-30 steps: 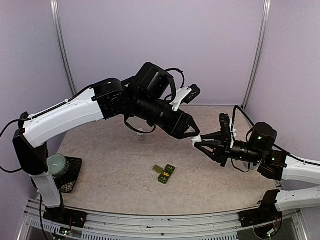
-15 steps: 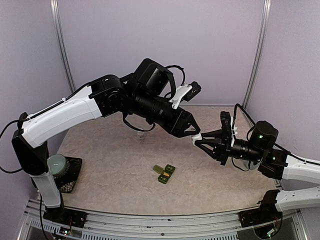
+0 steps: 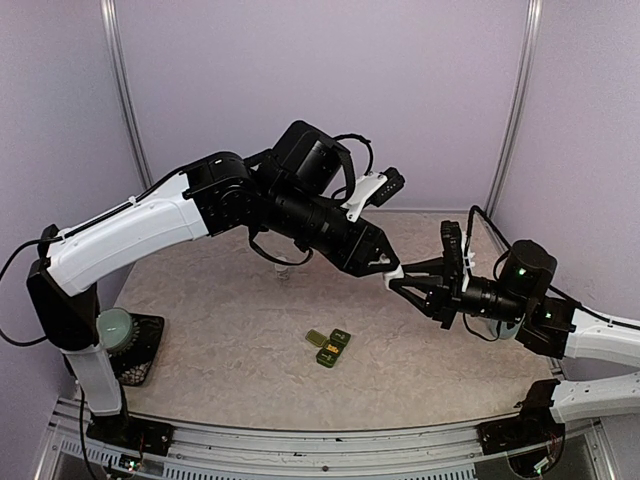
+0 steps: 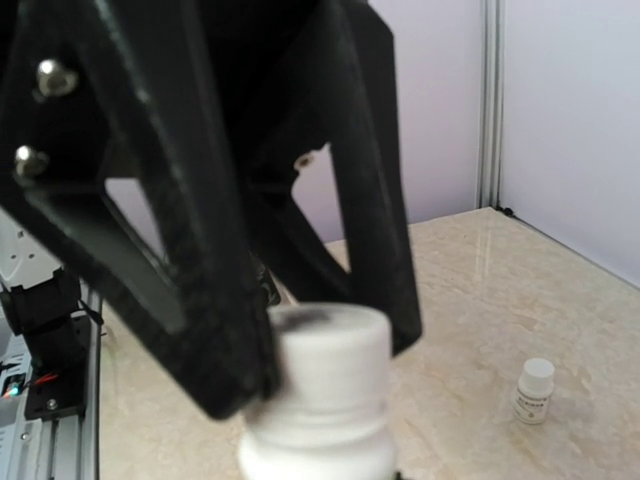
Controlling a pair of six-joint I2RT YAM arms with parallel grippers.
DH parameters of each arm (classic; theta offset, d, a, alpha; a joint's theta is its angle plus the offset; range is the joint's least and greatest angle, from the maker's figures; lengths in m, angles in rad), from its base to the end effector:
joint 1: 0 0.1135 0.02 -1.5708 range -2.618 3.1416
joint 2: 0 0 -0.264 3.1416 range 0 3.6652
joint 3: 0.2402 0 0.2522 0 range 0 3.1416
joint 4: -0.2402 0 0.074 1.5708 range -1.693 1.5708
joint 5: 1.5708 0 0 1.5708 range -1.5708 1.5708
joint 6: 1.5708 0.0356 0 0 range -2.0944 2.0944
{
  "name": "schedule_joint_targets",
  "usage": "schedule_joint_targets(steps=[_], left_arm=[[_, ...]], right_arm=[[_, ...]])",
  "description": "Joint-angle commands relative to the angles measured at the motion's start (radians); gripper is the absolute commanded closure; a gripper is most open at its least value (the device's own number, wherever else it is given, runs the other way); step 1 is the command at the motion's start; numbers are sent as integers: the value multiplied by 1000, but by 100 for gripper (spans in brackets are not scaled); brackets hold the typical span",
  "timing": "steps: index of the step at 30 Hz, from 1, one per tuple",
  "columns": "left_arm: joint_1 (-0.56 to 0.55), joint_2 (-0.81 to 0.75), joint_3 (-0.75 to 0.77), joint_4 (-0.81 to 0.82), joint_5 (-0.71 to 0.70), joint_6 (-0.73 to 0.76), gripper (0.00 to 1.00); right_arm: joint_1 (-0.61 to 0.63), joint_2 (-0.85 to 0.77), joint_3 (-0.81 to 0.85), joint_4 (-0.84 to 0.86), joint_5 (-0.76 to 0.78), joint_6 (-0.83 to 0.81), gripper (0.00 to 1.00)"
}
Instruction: Sort the pills into containers
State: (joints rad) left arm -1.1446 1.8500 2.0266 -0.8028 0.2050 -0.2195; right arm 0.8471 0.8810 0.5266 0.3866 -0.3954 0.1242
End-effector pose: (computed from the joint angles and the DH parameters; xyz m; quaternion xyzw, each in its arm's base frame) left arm 0.1635 -0.3777 0.4056 0.4370 0.7720 -0.3560 0.2939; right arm 0.1283 0.1660 0.2918 -0.3732 0.5881 0.4496 0.5592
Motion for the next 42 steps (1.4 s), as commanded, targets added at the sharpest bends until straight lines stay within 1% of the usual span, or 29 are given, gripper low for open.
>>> schedule_joint_targets(steps=[1, 2, 4, 5, 10, 18, 25, 30, 37, 42], left_arm=[[-5, 11, 26, -9, 1, 11, 62], [-5, 11, 26, -9, 3, 11, 61], [-4, 10, 26, -5, 7, 11, 54], [-5, 9, 27, -5, 9, 11, 52], [-4, 5, 28, -3, 8, 11, 50], [-5, 2, 29, 0, 5, 14, 57], [-4, -3, 26, 8, 16, 13, 59], [-6, 3, 19, 2, 23, 13, 63], [-5, 4, 20, 5, 32, 16, 73], [-6, -2, 4, 19, 55, 26, 74]], right_arm=[[-6, 5, 17, 8, 1, -1, 85], [-5, 5, 16, 8, 1, 0, 85], [-6, 4, 15, 7, 3, 0, 85], [-6, 3, 15, 7, 4, 0, 85], [-5, 5, 15, 9, 3, -1, 85], [-6, 9, 10, 14, -1, 3, 85], [-6, 8, 11, 14, -1, 3, 85], [-6, 4, 11, 15, -2, 5, 85], [-5, -7, 11, 17, -3, 6, 85], [-6, -28, 5, 26, -18, 9, 85]])
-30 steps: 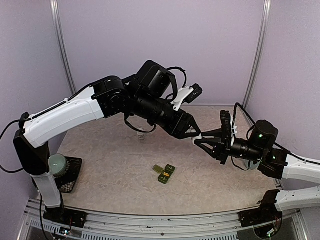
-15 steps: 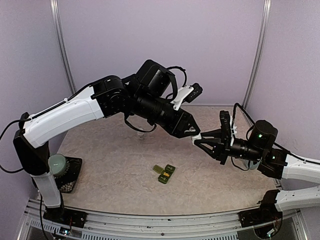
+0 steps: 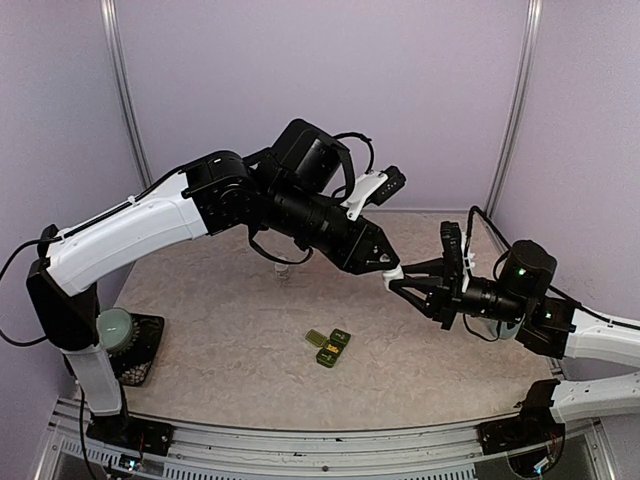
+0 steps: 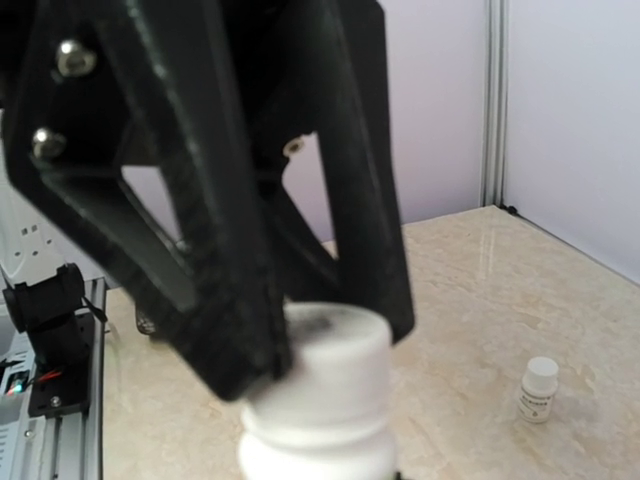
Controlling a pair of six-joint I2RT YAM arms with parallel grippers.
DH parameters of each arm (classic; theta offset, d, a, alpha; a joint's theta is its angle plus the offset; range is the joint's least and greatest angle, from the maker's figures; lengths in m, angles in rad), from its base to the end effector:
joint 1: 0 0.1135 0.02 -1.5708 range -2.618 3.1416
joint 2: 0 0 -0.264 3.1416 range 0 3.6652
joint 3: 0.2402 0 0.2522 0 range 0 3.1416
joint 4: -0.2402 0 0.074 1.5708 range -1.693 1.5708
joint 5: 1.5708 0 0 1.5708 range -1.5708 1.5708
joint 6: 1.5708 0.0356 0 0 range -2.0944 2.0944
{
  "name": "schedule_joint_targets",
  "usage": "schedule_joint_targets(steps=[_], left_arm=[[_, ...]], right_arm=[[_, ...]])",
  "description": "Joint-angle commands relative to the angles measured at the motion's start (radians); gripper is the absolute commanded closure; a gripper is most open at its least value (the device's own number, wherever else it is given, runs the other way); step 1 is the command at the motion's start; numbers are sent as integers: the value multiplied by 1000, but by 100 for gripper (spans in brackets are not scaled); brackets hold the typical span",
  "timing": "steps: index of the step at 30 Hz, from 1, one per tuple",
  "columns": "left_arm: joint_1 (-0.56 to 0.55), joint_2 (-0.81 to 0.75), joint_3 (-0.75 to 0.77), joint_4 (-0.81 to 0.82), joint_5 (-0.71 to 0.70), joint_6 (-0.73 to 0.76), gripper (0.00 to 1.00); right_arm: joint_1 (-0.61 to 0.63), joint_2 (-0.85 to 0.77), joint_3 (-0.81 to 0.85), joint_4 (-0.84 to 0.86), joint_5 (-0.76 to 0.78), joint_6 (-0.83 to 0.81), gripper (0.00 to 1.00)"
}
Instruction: Sort the pills into containers
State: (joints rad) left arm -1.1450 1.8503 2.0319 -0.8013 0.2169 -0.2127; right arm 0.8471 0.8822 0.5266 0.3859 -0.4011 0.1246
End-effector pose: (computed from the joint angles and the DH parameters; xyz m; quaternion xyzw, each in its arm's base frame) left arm 0.1630 -0.3779 0.4073 0.4415 0.7672 -0.3607 0.2938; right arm 0.1283 0.1662 0.2915 -0.3749 0.5878 0.4511 0.5572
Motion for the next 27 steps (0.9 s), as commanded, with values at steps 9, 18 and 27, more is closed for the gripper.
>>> schedule_joint_targets(steps=[9, 18, 27], left_arm=[[-9, -53, -75, 93, 146, 81, 74], [-39, -167, -204, 211, 275, 211, 73], [-77, -185, -201, 148, 292, 313, 73]], right_arm=[[-5, -79, -35, 110, -106, 39, 84], [-7, -97, -71, 275, -238, 194, 84], [-11, -80, -54, 385, -319, 424, 84]])
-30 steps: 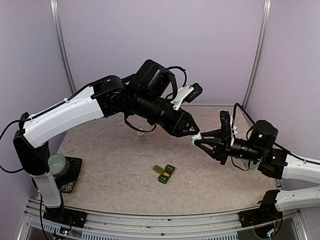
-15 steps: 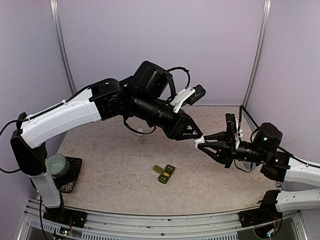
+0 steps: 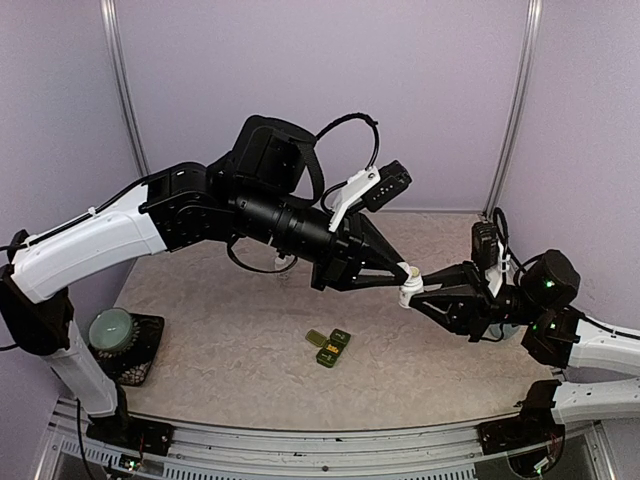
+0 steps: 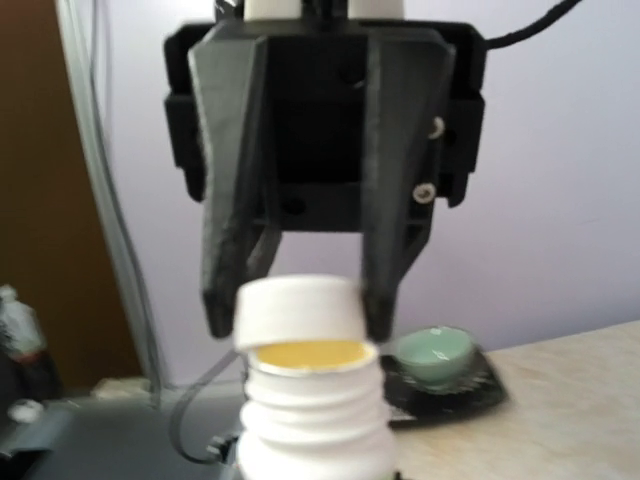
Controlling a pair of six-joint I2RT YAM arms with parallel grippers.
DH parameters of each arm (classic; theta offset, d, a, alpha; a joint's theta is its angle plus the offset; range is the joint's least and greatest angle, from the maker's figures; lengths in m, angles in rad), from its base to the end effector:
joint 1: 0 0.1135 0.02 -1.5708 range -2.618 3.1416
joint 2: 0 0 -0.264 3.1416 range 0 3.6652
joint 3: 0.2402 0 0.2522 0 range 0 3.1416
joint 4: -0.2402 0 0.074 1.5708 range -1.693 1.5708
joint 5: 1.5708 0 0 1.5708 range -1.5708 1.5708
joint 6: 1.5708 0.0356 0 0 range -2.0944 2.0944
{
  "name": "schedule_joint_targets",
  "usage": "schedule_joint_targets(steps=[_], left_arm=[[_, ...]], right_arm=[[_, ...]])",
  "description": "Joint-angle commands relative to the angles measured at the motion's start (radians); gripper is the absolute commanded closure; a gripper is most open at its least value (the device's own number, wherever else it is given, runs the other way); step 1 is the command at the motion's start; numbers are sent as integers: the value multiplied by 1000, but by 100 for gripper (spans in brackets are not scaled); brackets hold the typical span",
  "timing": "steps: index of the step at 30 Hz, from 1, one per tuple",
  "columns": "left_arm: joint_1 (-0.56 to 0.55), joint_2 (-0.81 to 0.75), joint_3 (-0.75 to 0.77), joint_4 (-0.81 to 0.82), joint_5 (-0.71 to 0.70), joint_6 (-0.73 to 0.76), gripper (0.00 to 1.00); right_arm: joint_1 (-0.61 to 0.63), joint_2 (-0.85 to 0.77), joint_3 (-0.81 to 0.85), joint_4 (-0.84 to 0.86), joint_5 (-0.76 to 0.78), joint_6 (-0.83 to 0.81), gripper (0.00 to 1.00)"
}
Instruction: Sort the pills into containers
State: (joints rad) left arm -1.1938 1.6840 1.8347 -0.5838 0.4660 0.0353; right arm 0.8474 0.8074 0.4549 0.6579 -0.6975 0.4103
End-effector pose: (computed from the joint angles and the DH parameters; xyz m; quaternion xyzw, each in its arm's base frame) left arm 0.1247 -0.3583 0.4275 0.5743 0.5980 -0.4497 0.3321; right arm 0.1051 0.1536 0.3064 -0.3895 0.4828 0.6092 0.4940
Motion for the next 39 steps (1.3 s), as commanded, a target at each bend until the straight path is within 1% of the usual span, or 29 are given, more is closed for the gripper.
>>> schedule_joint_targets(steps=[1, 4, 7, 10, 13, 18, 22, 26, 31, 39], left_arm=[[-28, -19, -4, -74, 38, 67, 73], [-28, -34, -18, -57, 17, 63, 73], [-26, -66, -52, 17, -36, 26, 73], [-24, -76, -49, 42, -72, 1, 73], [-24, -68, -41, 42, -102, -15, 73], [-23, -45, -31, 41, -83, -18, 73], [-24, -23, -6, 34, -102, -27, 73], [-23, 12, 42, -3, -117, -37, 73], [-24, 33, 65, -22, -120, -36, 74], [-25, 55, 93, -64, -116, -47, 74]], right_arm=[[-11, -4, 28, 97, -26, 147, 84], [-12, -5, 53, 22, -23, 129, 85], [-11, -3, 62, -78, 19, 80, 85], [-12, 8, 67, -124, 30, 55, 86], [-12, 10, 83, -145, 26, 20, 86], [-12, 14, 102, -159, 3, 4, 86], [-12, 14, 105, -159, -8, 6, 86], [-11, 7, 114, -183, -2, -10, 85], [-12, 1, 119, -186, -12, -16, 86], [-12, -28, 132, -234, 34, -52, 86]])
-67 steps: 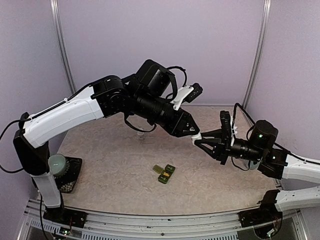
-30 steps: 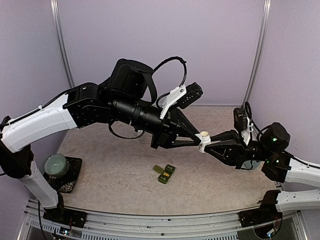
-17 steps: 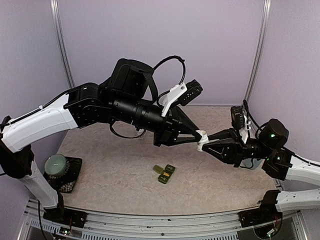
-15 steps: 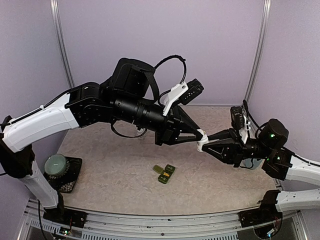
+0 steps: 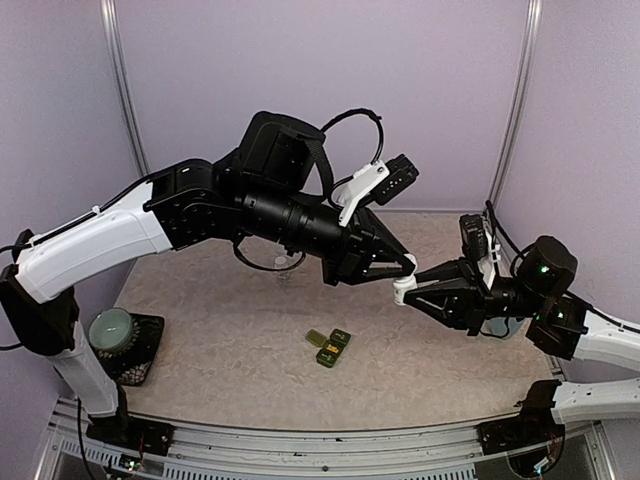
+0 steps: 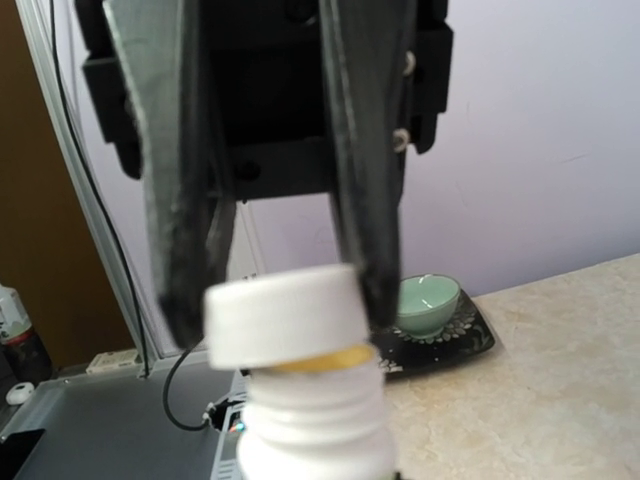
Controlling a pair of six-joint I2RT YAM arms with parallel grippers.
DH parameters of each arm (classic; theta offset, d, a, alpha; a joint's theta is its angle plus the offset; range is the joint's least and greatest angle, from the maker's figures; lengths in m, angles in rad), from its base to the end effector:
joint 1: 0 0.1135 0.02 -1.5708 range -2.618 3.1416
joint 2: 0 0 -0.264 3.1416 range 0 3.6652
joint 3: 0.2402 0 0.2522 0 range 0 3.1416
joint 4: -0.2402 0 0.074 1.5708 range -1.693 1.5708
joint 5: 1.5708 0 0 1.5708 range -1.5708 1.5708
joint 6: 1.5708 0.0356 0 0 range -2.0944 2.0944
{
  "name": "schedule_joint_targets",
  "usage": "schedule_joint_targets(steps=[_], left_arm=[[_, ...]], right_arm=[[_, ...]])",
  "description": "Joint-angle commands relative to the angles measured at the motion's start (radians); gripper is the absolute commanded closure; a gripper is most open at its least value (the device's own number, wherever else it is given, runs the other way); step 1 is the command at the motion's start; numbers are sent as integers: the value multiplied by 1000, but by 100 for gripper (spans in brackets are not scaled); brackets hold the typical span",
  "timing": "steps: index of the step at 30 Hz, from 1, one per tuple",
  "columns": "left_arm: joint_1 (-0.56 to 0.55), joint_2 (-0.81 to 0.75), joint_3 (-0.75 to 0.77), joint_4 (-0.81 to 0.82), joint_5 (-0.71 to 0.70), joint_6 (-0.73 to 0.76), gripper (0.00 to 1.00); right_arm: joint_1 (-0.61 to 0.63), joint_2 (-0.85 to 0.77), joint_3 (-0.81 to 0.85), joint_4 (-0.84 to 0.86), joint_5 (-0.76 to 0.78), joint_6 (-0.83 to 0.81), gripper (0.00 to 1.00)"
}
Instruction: Sort the pills into containers
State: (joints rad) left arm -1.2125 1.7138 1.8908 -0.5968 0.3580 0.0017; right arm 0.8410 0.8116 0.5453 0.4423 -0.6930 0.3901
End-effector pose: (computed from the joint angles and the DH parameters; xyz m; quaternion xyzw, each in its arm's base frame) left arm 0.1238 -0.3661 0.4332 0.5505 0.6227 -0.4276 0.3554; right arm 0.1099 0.1569 0.3162 -0.3888 0.5306 0.5944 0.4627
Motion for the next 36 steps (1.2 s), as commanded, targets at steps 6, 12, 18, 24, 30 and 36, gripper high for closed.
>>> schedule_joint_targets(steps=[6, 12, 18, 24, 30, 36], left_arm=[[0, 39, 68, -101, -32, -34, 74], [-1, 71, 90, -136, -24, -52, 74], [21, 113, 94, -143, -76, -137, 80], [46, 97, 25, -65, -114, -251, 81], [51, 91, -24, 11, -142, -412, 81], [48, 157, 42, -38, -72, -460, 81]], right_arm=[[-5, -44, 46, -54, 51, -56, 86], [-5, -33, 51, -68, 67, -73, 86], [-4, -21, 81, -132, 118, -122, 87], [-4, -103, 50, -130, 346, -124, 87], [-3, -125, 51, -136, 447, -144, 87], [-2, -68, 78, -213, 485, -207, 88]])
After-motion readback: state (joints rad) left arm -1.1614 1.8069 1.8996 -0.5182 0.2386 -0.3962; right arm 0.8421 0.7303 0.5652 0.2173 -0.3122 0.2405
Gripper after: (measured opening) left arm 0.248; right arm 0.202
